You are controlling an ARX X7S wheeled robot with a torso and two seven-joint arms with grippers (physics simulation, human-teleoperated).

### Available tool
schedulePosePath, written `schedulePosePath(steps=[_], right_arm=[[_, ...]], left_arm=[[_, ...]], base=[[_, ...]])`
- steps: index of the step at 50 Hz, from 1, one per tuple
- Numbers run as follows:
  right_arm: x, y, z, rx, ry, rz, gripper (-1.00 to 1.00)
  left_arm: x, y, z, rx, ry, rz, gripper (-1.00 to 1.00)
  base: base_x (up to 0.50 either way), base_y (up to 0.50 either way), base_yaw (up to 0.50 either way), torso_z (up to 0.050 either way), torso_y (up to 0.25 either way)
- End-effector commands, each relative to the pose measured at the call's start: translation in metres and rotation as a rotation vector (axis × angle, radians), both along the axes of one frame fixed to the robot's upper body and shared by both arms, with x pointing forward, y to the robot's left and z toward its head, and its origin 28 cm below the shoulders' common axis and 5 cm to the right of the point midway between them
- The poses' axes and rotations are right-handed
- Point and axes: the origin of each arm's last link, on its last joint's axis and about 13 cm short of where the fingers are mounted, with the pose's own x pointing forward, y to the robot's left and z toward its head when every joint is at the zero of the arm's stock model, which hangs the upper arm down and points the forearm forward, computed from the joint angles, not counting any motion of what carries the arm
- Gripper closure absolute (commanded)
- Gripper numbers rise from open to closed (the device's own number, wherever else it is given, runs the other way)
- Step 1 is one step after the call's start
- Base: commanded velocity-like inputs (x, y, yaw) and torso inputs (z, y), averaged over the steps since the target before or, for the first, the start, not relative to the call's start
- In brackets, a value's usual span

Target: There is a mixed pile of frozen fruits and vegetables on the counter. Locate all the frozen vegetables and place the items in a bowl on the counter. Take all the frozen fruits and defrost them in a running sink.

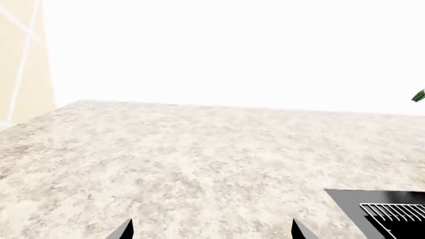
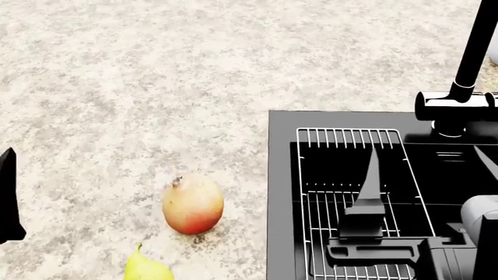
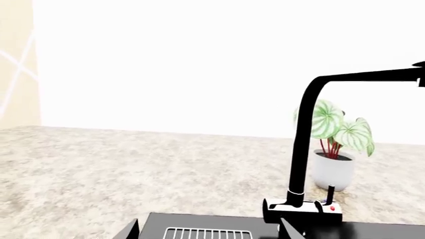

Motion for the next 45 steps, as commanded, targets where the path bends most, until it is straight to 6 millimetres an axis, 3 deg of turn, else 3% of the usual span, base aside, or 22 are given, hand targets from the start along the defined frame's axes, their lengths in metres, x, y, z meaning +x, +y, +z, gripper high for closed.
schedulePosePath(steps=[1, 15, 27, 37, 45], right_arm=[[0.0, 0.001, -0.001, 0.005, 0.007, 0.007, -1.0], [0.0, 0.0, -0.002, 0.007, 0.016, 0.006, -1.0], [0.0, 0.002, -0.004, -0.004, 0.028, 0.023, -1.0], [0.0, 0.003, -0.005, 0.002, 0.03, 0.031, -1.0], [-0.001, 0.002, -0.003, 0.005, 0.022, 0.025, -1.0]], left_arm=[[-0.007, -0.019, -0.003, -0.021, 0.035, -0.119, -1.0], [-0.019, -0.057, -0.011, 0.012, 0.074, -0.283, -1.0], [-0.021, -0.063, -0.019, 0.014, 0.1, -0.318, -1.0], [-0.027, -0.076, -0.036, -0.04, 0.167, -0.349, -1.0], [-0.037, -0.086, -0.049, 0.011, 0.2, -0.365, -1.0]], base=[[0.0, 0.0, 0.0, 0.0, 0.0], [0.0, 0.0, 0.0, 0.0, 0.0], [0.0, 0.0, 0.0, 0.0, 0.0], [0.0, 0.0, 0.0, 0.0, 0.0], [0.0, 0.0, 0.0, 0.0, 0.0]])
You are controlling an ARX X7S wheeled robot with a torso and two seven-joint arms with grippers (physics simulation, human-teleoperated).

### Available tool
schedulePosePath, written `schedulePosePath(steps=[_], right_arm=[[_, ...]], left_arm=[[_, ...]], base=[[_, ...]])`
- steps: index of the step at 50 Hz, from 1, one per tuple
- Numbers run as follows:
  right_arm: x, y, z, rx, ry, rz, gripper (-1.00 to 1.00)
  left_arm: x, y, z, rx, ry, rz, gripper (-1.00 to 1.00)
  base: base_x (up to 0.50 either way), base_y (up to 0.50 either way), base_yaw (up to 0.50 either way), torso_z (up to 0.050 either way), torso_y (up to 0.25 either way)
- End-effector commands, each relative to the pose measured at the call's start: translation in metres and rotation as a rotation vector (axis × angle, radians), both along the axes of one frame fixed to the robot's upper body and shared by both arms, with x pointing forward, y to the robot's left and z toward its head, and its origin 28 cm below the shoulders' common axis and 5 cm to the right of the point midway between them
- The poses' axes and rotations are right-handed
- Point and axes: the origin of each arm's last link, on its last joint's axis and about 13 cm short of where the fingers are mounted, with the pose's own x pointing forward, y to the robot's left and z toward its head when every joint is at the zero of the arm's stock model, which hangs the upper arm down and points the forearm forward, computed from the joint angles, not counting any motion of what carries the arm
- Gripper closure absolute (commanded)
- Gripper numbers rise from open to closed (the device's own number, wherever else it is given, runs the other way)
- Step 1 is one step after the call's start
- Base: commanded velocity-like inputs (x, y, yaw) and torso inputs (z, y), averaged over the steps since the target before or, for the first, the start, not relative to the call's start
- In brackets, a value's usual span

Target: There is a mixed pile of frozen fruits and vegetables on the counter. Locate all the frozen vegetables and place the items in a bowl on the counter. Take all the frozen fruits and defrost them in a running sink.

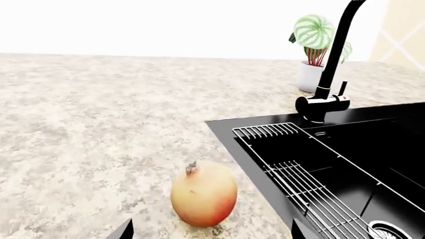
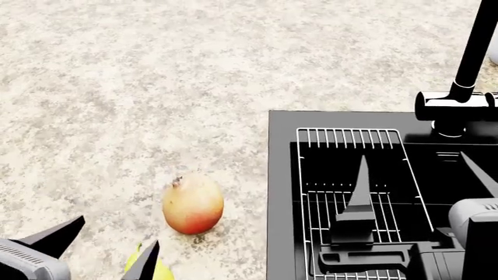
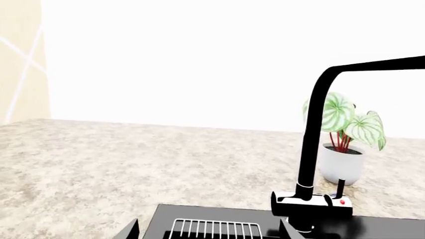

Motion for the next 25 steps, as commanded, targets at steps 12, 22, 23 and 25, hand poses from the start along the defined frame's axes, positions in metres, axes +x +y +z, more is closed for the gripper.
schedulePosePath(steps=[12, 22, 23, 25], right_arm=[[-0.002, 0.0, 0.001, 0.006, -0.004, 0.002, -1.0], [-0.003, -0.002, 0.002, 0.009, -0.006, -0.004, -1.0], [-0.002, -0.002, 0.001, 0.009, -0.006, -0.004, -1.0], [-0.002, -0.002, 0.001, 0.01, -0.006, -0.004, -1.0]], left_arm=[[-0.012, -0.015, -0.025, 0.071, 0.078, 0.009, -1.0], [-0.005, -0.014, -0.04, 0.087, 0.119, 0.04, -1.0], [-0.004, -0.015, -0.04, 0.082, 0.125, 0.04, -1.0], [-0.004, -0.014, -0.042, 0.082, 0.13, 0.039, -1.0]], base=[[0.0, 0.0, 0.0, 0.0, 0.0], [0.0, 0.0, 0.0, 0.0, 0.0], [0.0, 0.0, 0.0, 0.0, 0.0], [0.0, 0.0, 0.0, 0.0, 0.0]])
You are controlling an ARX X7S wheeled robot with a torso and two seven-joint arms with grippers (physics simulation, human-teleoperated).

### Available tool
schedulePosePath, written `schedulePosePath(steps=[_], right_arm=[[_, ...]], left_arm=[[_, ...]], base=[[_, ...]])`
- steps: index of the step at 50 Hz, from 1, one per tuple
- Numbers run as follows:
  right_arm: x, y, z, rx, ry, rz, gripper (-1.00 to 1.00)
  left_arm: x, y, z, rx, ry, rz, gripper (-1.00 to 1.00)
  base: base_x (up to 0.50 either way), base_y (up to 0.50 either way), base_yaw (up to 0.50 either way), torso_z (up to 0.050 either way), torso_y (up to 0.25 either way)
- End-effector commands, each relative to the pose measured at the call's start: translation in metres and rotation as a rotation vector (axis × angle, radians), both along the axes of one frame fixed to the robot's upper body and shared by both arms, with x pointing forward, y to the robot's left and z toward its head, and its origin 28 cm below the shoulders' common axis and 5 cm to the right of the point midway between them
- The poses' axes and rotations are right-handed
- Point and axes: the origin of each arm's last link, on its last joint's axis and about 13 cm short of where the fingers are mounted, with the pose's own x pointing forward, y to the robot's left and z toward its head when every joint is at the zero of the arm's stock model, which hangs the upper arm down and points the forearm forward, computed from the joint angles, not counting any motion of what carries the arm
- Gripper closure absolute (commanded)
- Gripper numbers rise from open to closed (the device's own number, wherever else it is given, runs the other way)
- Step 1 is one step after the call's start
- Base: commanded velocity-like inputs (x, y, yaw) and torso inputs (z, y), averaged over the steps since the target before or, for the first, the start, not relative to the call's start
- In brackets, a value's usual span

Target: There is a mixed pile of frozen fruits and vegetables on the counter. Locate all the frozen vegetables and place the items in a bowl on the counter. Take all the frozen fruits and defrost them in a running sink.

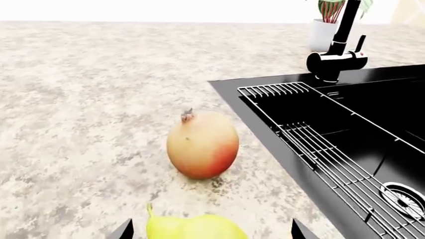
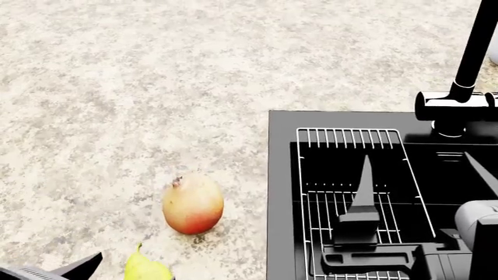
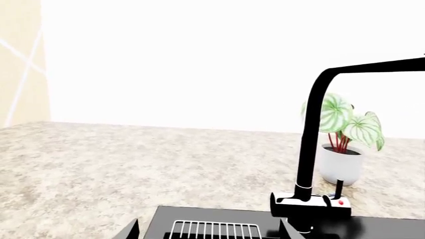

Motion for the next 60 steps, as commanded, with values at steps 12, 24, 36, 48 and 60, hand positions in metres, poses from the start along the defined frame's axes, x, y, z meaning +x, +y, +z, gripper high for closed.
schedulePosePath(steps=[12, 24, 36, 48, 60], right_arm=[[0.001, -0.002, -0.001, 0.003, 0.002, -0.005, -1.0], [0.0, -0.002, -0.001, 0.003, 0.002, -0.007, -1.0], [0.0, -0.001, -0.001, 0.002, 0.003, 0.0, -1.0], [0.001, 0.002, -0.003, 0.001, 0.008, 0.013, -1.0], [0.01, 0.015, -0.004, 0.033, 0.026, 0.126, -1.0]], left_arm=[[0.007, 0.0, -0.023, 0.033, 0.07, 0.032, -1.0], [0.02, -0.005, -0.032, 0.017, 0.106, 0.019, -1.0], [0.018, -0.005, -0.031, 0.016, 0.106, 0.021, 1.0], [0.013, 0.001, 0.003, -0.007, -0.008, 0.061, 1.0], [0.017, 0.025, 0.044, 0.021, -0.153, 0.142, 1.0]], base=[[0.0, 0.0, 0.0, 0.0, 0.0], [0.0, 0.0, 0.0, 0.0, 0.0], [0.0, 0.0, 0.0, 0.0, 0.0], [0.0, 0.0, 0.0, 0.0, 0.0], [0.0, 0.0, 0.0, 0.0, 0.0]])
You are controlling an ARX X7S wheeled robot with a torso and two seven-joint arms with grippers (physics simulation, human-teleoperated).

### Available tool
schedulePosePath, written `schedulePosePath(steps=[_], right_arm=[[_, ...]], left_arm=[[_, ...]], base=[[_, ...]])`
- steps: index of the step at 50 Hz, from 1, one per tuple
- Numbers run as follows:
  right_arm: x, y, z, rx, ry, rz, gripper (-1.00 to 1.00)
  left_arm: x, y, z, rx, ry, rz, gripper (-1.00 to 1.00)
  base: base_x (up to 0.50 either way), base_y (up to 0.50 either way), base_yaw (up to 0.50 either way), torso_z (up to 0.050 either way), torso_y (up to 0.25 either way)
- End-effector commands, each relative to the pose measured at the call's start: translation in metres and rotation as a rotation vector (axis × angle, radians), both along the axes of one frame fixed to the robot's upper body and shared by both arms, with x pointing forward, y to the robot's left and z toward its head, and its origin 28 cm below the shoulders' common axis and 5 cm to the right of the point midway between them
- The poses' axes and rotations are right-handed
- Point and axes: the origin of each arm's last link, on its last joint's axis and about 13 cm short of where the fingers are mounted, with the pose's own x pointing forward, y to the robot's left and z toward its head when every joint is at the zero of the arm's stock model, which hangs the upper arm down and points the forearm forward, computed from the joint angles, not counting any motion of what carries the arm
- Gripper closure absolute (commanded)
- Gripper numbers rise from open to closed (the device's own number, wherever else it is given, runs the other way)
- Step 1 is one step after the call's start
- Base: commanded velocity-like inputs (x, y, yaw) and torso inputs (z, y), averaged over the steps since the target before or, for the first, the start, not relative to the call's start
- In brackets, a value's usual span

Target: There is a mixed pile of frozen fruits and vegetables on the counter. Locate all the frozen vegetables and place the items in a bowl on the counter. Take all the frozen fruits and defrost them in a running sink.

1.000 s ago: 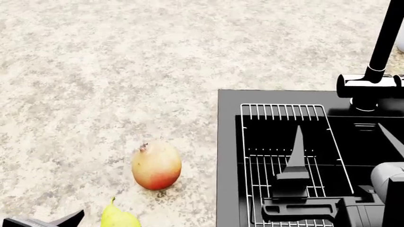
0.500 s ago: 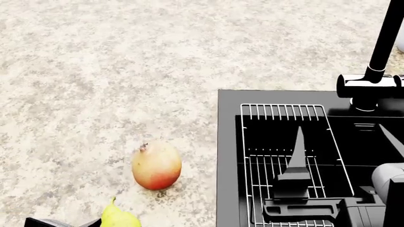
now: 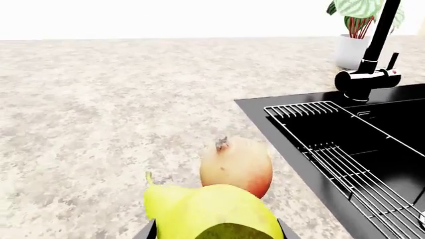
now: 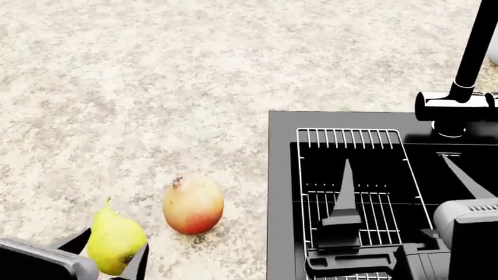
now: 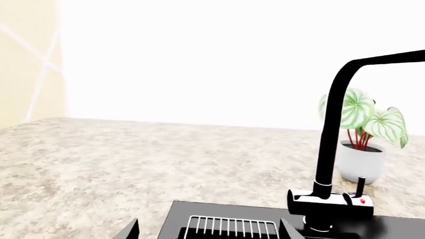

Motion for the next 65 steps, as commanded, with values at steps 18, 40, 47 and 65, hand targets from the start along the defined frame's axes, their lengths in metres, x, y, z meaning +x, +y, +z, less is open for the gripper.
schedulePosePath(steps=[18, 40, 47, 65], right_arm=[[0.047, 0.049, -0.006, -0.075, 0.138, 0.342, -1.0], [0.065, 0.094, -0.049, -0.129, 0.242, 0.5, -1.0], [0.066, 0.095, -0.058, -0.137, 0.275, 0.492, -1.0], [0.101, 0.101, -0.07, -0.132, 0.324, 0.488, -1.0]], left_arm=[[0.007, 0.056, 0.051, -0.022, -0.181, 0.195, 1.0], [0.005, 0.061, 0.051, -0.042, -0.181, 0.203, 1.0], [0.006, 0.06, 0.049, -0.042, -0.18, 0.202, 1.0], [0.002, 0.063, 0.053, -0.043, -0.188, 0.204, 1.0]], base=[[0.0, 0.0, 0.0, 0.0, 0.0], [0.0, 0.0, 0.0, 0.0, 0.0], [0.0, 0.0, 0.0, 0.0, 0.0], [0.0, 0.0, 0.0, 0.0, 0.0]])
